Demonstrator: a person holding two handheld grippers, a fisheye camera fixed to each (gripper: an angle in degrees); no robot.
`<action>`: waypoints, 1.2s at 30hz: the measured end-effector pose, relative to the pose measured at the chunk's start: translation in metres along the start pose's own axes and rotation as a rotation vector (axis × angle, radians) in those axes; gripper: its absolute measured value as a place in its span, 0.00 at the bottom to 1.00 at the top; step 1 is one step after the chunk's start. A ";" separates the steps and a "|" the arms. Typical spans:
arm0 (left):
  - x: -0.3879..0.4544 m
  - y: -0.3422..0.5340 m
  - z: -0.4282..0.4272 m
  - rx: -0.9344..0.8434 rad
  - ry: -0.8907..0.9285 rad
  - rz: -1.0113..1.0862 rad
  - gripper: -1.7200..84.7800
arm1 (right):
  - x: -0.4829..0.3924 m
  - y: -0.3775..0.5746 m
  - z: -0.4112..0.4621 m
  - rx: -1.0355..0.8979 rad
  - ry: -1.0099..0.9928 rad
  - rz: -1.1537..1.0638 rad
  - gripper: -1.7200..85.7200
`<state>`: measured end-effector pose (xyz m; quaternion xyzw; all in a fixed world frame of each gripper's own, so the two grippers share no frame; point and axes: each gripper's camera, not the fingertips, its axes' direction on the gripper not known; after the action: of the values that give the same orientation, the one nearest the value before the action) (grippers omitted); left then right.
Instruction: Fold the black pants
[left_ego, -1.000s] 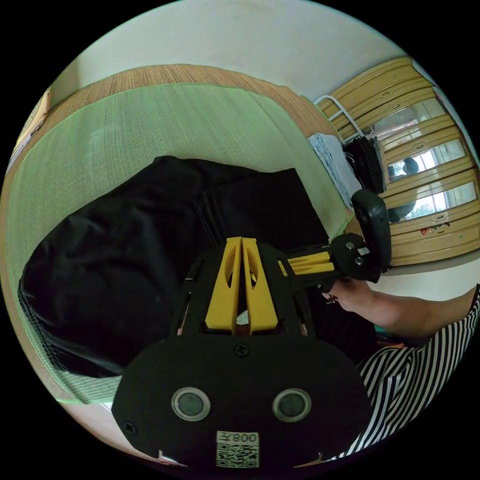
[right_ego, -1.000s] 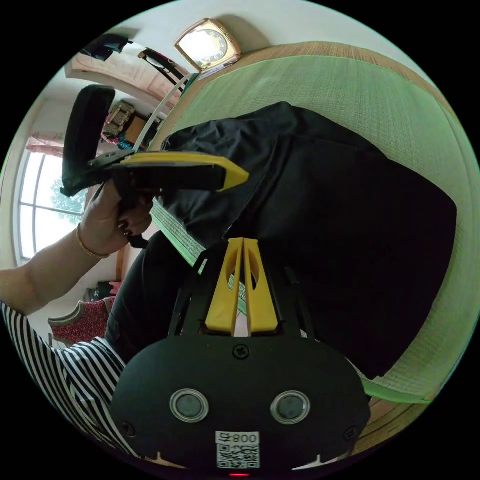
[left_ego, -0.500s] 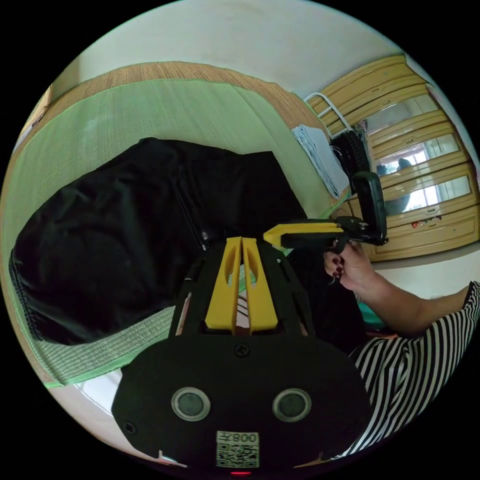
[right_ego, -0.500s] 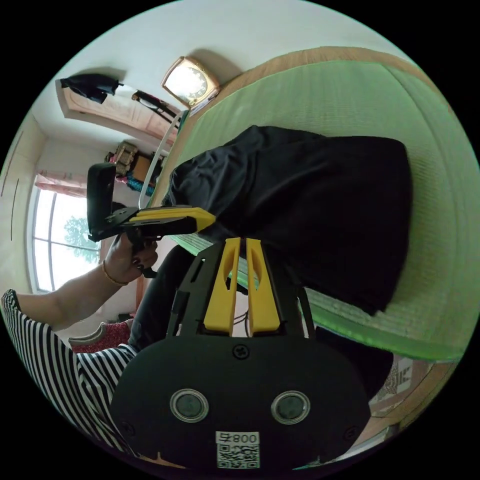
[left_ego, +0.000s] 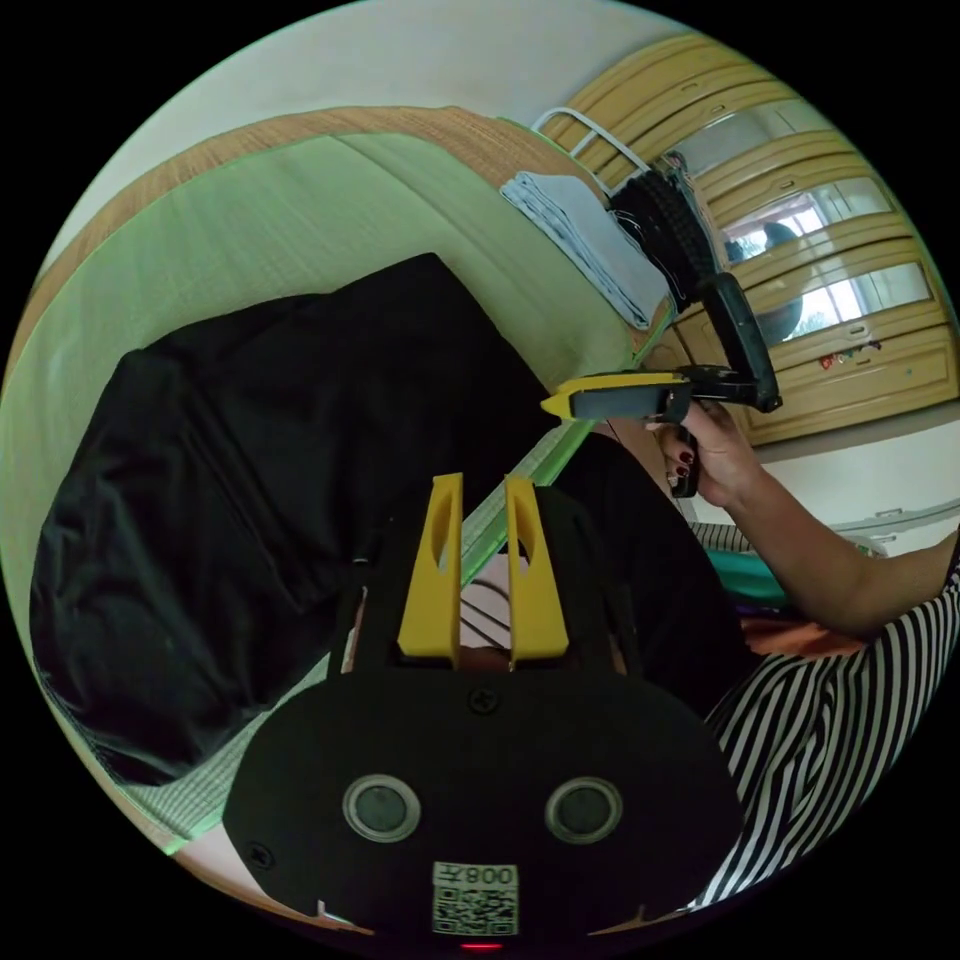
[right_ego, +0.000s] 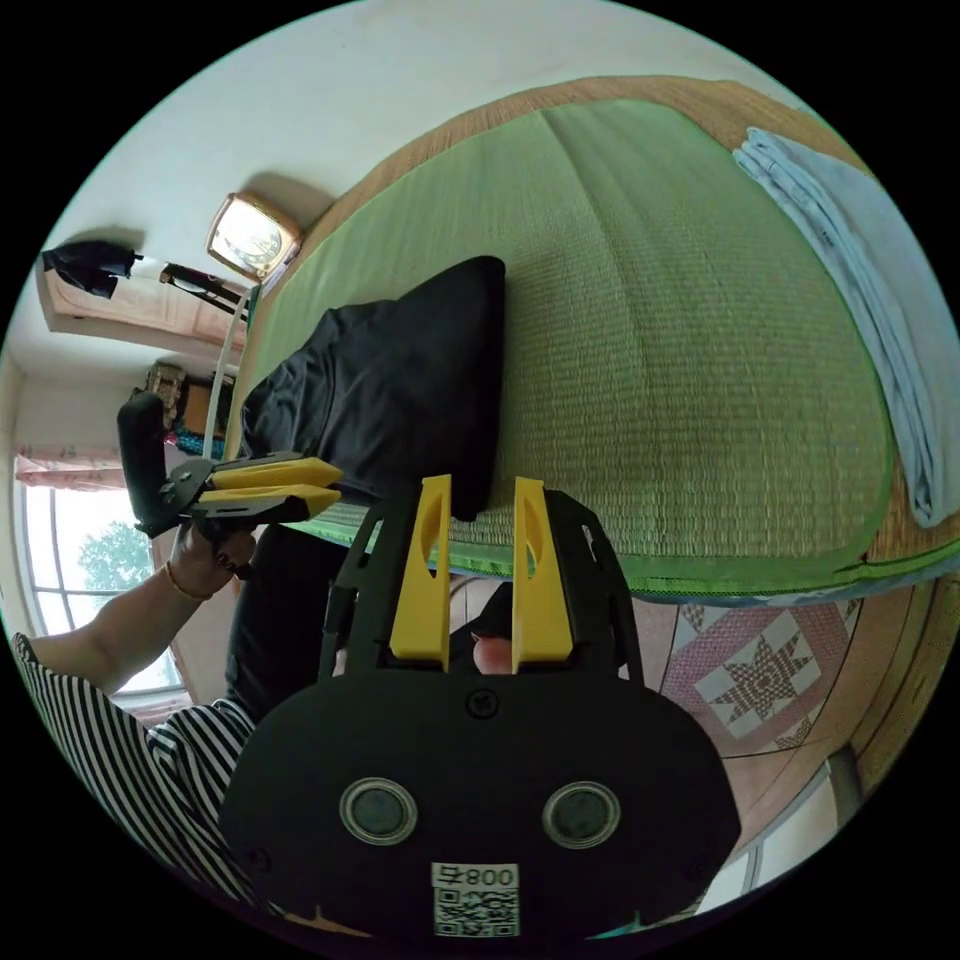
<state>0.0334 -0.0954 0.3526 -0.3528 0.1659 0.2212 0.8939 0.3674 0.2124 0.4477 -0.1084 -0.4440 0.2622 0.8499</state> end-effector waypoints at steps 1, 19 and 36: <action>0.007 -0.005 0.003 -0.004 0.001 0.014 0.11 | 0.003 0.000 -0.006 0.001 -0.003 0.002 0.12; 0.121 -0.043 0.034 -0.001 -0.133 0.189 0.13 | 0.062 0.005 -0.090 0.017 -0.375 0.070 0.06; 0.179 -0.045 0.044 0.016 -0.307 0.160 0.08 | 0.057 -0.016 -0.147 -0.003 -0.446 -0.024 0.05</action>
<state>0.2142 -0.0439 0.3267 -0.2931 0.0566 0.3417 0.8911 0.5188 0.2369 0.4083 -0.0437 -0.6226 0.2691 0.7336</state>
